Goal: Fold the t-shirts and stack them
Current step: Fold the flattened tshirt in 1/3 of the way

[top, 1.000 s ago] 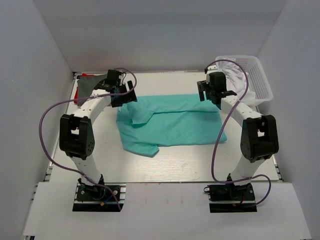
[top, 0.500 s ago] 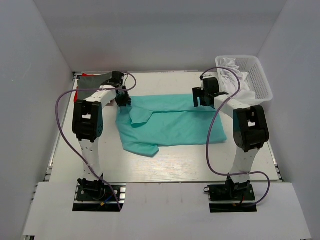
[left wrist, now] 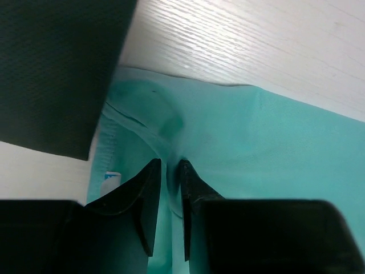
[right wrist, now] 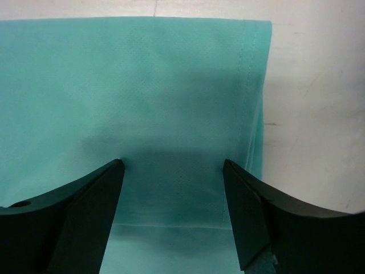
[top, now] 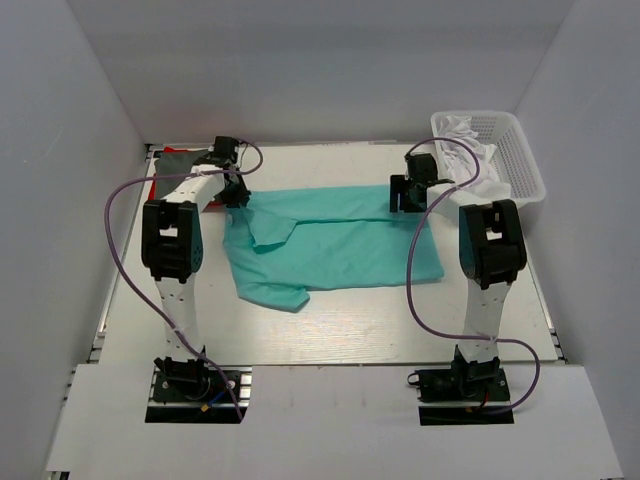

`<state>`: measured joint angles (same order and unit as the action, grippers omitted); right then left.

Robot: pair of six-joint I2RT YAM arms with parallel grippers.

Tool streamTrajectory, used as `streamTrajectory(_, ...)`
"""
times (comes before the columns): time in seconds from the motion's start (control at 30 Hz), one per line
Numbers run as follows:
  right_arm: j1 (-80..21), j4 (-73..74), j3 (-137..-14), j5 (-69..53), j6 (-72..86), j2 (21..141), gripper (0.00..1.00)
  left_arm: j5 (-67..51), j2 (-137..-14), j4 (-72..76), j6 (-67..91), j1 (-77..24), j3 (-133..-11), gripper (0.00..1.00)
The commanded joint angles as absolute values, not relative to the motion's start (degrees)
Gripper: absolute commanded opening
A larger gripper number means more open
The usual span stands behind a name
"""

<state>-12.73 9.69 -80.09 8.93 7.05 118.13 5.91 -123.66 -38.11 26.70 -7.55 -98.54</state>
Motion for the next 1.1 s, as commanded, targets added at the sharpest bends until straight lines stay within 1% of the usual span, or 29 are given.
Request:
streamTrajectory(0.0, -12.3, 11.78, -82.71, 7.03, 9.05, 119.18, 0.75, 8.26, -118.74, -39.46, 26.02, -6.42, -96.78, 0.31)
streamTrajectory(0.03, -12.3, 12.21, -82.79, 7.12, 9.23, 119.18, 0.72, 8.26, -118.74, -40.07, 26.62, -6.42, -96.77, 0.31)
streamTrajectory(0.1, -12.3, 12.74, -83.06, 8.34, 9.67, 119.18, 0.72, 8.26, -118.74, -41.48, 27.33, -5.89, -95.45, 0.31)
streamTrajectory(0.13, -12.22, 12.74, -82.88, 8.7, 9.67, 119.18, 0.71, 8.78, -118.74, -41.48, 27.86, -5.19, -95.45, 0.31)
streamTrajectory(0.17, -12.04, 13.18, -82.88, 9.31, 9.93, 119.18, 0.71, 8.79, -118.74, -42.01, 27.86, -5.19, -94.84, 0.31)
streamTrajectory(0.23, -11.78, 13.01, -82.62, 9.93, 9.32, 118.74, 0.71, 8.79, -120.14, -43.15, 28.38, -4.05, -95.36, 0.27)
streamTrajectory(0.37, -11.51, 13.1, -82.44, 10.28, 9.93, 118.65, 0.71, 8.79, -121.28, -45.7, 28.39, -3.34, -97.56, 0.27)
streamTrajectory(0.4, -11.51, 13.18, -82.53, 8.8, 10.02, 118.65, 0.68, 8.79, -121.29, -45.7, 28.39, -2.73, -98.17, 0.25)
streamTrajectory(0.5, -11.51, 12.92, -82.44, 9.41, 9.84, 118.3, 0.68, 4.93, -120.24, -42.99, 25.93, -2.72, -97.04, 0.03)
streamTrajectory(0.53, -11.51, 12.92, -82.35, 9.32, 9.41, 118.04, 0.68, 3.88, -119.63, -40.89, 25.06, -2.72, -96.51, 0.0)
streamTrajectory(0.63, -11.43, 11.0, -81.65, 9.75, 8.62, 115.76, 0.72, 1.49, -118.92, -42.35, 24.26, -2.72, -97.03, 0.0)
streamTrajectory(0.7, -11.51, 11.33, -81.91, 10.37, 8.18, 113.83, 0.77, 3.51, -118.92, -44.46, 24.26, -2.72, -98.35, 0.0)
streamTrajectory(0.73, -11.51, 11.51, -82.18, 10.46, 7.04, 113.38, 0.82, 4.04, -117.26, -45.78, 24.26, -2.72, -99.13, 0.01)
streamTrajectory(0.8, -11.69, 11.86, -83.67, 10.63, 6.6, 111.55, 0.86, 4.57, -114.89, -45.79, 23.74, -3.51, -99.76, 0.24)
streamTrajectory(0.83, -11.78, 12.74, -84.54, 10.55, 6.07, 111.19, 0.9, 4.57, -113.74, -45.18, 22.86, -4.3, -100.54, 0.4)
streamTrajectory(0.87, -11.86, 12.92, -85.16, 10.46, 6.06, 110.75, 0.9, 3.53, -111.29, -43.87, 22.16, -4.31, -101.07, 0.76)
streamTrajectory(0.9, -11.87, 12.83, -85.43, 9.68, 5.8, 109.7, 0.9, 1.78, -110.14, -42.81, 22.15, -4.31, -101.07, 0.87)
streamTrajectory(0.97, -12.04, 13.09, -85.78, 7.66, 5.62, 108.64, 0.9, -4.2, -108.81, -39.66, 22.15, -4.31, -101.6, 0.98)
streamTrajectory(1.0, -12.04, 13.1, -86.56, 5.91, 5.71, 108.63, 0.9, -5.87, -108.81, -38.94, 22.15, -4.83, -101.6, 1.0)
streamTrajectory(1.07, -12.22, 13.45, -86.84, 3.79, 6.06, 108.98, 0.9, -10.88, -109.94, -37.02, 22.15, -4.83, -102.12, 1.0)
